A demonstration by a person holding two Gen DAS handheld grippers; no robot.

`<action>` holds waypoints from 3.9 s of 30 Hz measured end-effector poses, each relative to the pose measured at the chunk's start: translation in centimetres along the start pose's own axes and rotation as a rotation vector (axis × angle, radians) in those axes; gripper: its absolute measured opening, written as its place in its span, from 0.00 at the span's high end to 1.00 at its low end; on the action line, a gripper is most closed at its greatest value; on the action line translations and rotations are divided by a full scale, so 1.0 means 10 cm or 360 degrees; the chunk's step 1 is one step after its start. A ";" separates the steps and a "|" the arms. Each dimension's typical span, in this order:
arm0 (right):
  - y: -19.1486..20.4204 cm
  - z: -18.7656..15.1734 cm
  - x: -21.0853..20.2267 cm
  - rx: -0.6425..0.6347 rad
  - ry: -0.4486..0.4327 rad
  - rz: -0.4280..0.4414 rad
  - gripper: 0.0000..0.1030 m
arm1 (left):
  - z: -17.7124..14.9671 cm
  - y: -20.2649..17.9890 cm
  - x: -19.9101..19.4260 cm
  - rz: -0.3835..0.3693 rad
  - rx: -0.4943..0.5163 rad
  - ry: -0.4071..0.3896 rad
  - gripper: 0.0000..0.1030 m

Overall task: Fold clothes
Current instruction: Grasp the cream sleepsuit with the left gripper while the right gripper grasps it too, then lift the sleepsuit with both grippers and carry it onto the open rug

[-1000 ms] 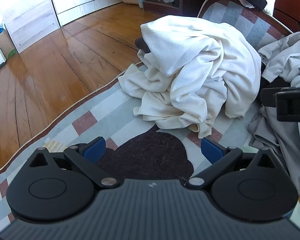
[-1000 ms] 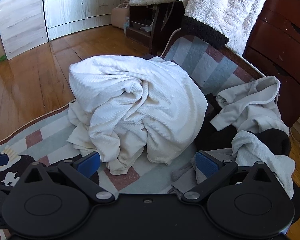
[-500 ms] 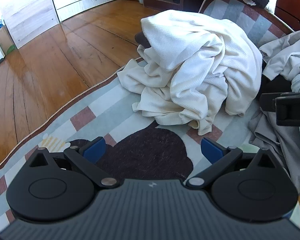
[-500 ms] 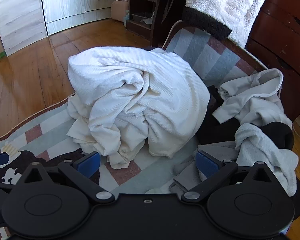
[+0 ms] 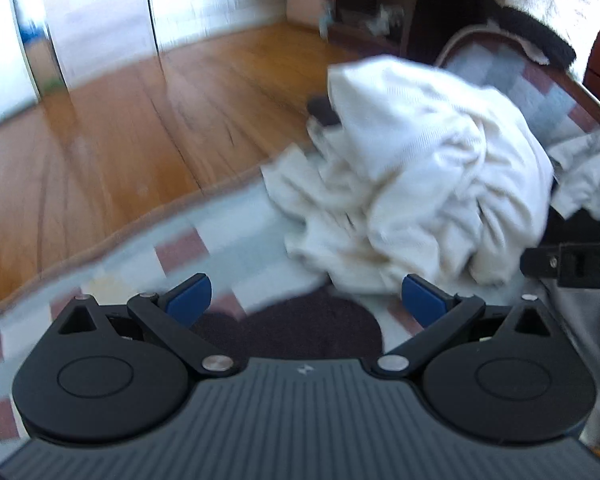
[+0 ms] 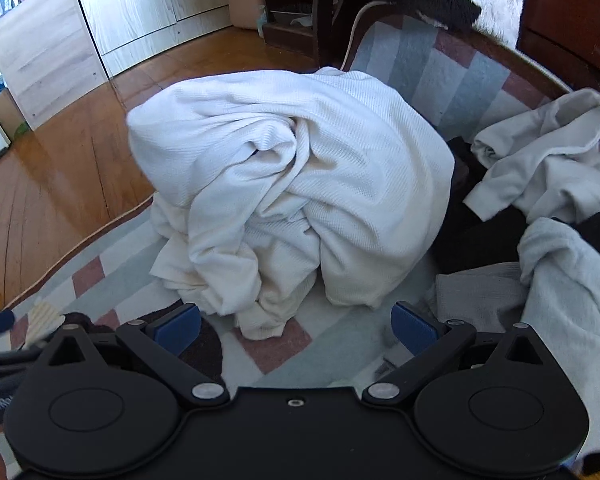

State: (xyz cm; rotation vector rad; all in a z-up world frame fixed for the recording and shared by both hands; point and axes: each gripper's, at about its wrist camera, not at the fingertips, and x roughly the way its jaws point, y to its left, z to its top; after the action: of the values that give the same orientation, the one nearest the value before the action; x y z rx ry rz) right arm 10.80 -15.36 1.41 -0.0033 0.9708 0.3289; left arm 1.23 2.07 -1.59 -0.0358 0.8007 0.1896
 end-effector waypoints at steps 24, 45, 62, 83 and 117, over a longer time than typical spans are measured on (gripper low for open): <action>-0.83 0.98 1.57 -0.0082 -0.0176 0.0264 0.85 | 0.61 -0.35 1.48 -0.0351 -0.0351 0.0052 0.07; -0.61 0.44 1.70 0.0100 0.0061 0.0787 0.32 | 0.16 -0.06 1.90 -0.0670 -0.0723 0.0313 0.79; 0.50 0.07 1.13 -0.0135 0.0253 0.1389 0.78 | -0.06 0.50 0.57 -0.0499 -0.0632 0.0335 0.94; 2.86 -0.06 0.90 -0.0943 0.0299 0.1324 0.71 | -1.00 2.60 -0.37 0.0323 -0.1043 0.0147 0.50; 3.46 -0.09 0.61 -0.0892 0.0051 0.1492 0.88 | -1.35 2.57 -0.67 0.0005 -0.0907 -0.0495 0.39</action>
State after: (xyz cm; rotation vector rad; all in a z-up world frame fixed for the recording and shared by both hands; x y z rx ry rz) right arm 3.75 19.09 0.92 -0.0655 0.8322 1.4594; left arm -17.57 24.86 -5.19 -0.5301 0.4168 0.4114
